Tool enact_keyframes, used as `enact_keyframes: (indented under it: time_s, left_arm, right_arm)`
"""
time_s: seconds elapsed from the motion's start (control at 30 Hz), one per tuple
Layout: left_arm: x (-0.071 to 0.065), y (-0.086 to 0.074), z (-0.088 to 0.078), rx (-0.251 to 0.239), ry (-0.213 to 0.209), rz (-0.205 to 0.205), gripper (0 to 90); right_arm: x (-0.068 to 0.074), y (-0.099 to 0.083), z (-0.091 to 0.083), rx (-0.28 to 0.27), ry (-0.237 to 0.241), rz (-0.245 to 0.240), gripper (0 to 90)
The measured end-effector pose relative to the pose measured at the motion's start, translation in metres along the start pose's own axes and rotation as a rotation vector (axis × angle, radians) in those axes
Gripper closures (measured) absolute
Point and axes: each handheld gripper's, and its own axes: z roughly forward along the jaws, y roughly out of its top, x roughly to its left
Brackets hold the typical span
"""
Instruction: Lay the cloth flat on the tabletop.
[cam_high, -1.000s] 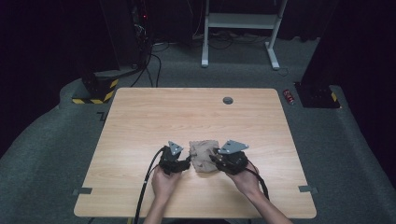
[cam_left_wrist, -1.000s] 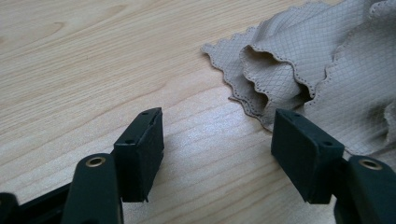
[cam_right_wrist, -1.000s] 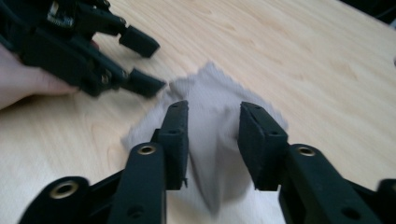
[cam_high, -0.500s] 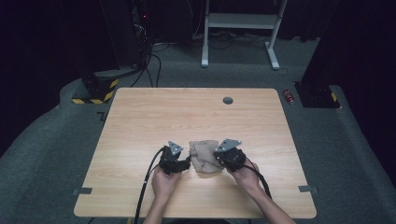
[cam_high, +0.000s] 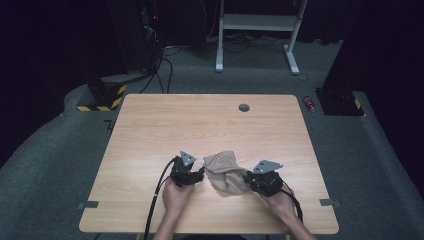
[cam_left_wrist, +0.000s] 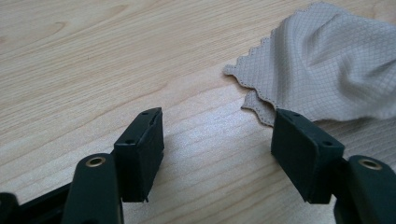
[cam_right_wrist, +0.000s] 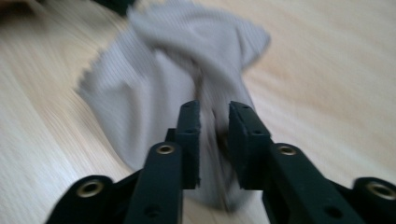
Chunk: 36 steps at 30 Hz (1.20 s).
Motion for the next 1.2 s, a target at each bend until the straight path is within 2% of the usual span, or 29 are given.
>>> enact_keyframes:
  time_s: [0.13,0.2,0.3,0.4,0.43,0.47,0.53,0.6,0.67,0.77,0.87,0.93,1.0,1.13,1.2]
  left_arm:
    - [0.000,0.000,0.000,-0.001,0.001,0.001,34.6]
    - [0.000,0.000,0.000,0.000,0.000,0.001,34.7]
    - [0.000,0.000,0.000,0.000,0.001,0.001,34.6]
    - [0.000,0.000,0.000,0.000,0.001,0.001,34.6]
    - [0.000,0.000,0.000,0.000,0.001,0.001,34.7]
    - [0.000,0.000,0.000,0.000,0.001,0.001,34.6]
    - [0.000,0.000,0.000,0.001,0.001,0.001,34.6]
    - [0.000,0.000,0.000,0.000,0.000,0.001,34.6]
    - [0.000,0.000,0.000,0.000,0.001,0.001,34.6]
    - [0.000,0.000,0.000,0.000,0.001,0.001,34.7]
    - [0.000,0.000,0.000,0.000,0.001,0.001,34.6]
    - [0.000,0.000,0.000,0.000,0.001,0.001,34.7]
    - [0.000,0.000,0.000,-0.001,0.002,0.000,34.7]
    - [0.000,0.000,0.000,-0.001,0.002,0.001,34.6]
    - [0.000,0.000,0.000,0.000,0.002,0.000,34.7]
  right_arm:
    - [0.012,0.024,0.007,-0.024,0.020,-0.059,64.8]
    - [0.017,0.034,0.016,-0.016,0.016,-0.083,60.4]
    - [0.026,0.048,0.032,-0.008,0.038,-0.112,52.6]
    - [0.037,0.061,0.049,0.029,0.037,-0.167,50.7]
    - [0.039,0.064,0.055,0.044,0.036,-0.183,51.7]
    - [0.041,0.066,0.060,0.063,0.039,-0.196,57.8]
    - [0.042,0.068,0.069,0.119,0.042,-0.213,76.0]
    - [0.038,0.068,0.070,0.123,0.039,-0.223,87.8]
    - [0.030,0.068,0.063,0.094,0.021,-0.202,88.7]
    - [0.014,0.067,0.047,0.043,-0.040,-0.154,88.8]
    - [-0.012,0.062,0.030,0.006,-0.095,-0.068,88.7]
    - [-0.030,0.054,0.025,0.013,-0.125,-0.003,88.6]
    - [-0.048,0.043,0.024,0.052,-0.146,0.053,88.2]
    - [-0.063,0.021,0.029,0.118,-0.164,0.125,78.6]
    - [-0.063,0.018,0.027,0.110,-0.166,0.131,74.9]
